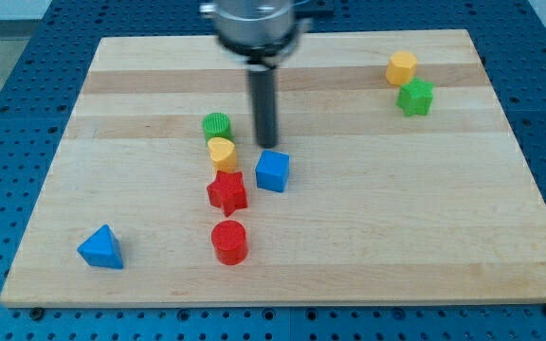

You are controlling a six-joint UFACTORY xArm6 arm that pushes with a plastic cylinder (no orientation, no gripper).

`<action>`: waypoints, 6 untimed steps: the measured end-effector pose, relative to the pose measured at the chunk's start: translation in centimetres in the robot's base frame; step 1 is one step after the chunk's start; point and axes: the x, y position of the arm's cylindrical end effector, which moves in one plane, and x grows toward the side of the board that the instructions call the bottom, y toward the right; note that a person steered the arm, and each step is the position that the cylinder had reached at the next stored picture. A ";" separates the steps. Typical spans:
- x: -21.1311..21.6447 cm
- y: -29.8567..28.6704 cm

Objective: Move the green star bottom diagonally to the yellow hexagon

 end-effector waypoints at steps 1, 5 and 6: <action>-0.4 12.6; -5.3 22.9; -5.3 22.2</action>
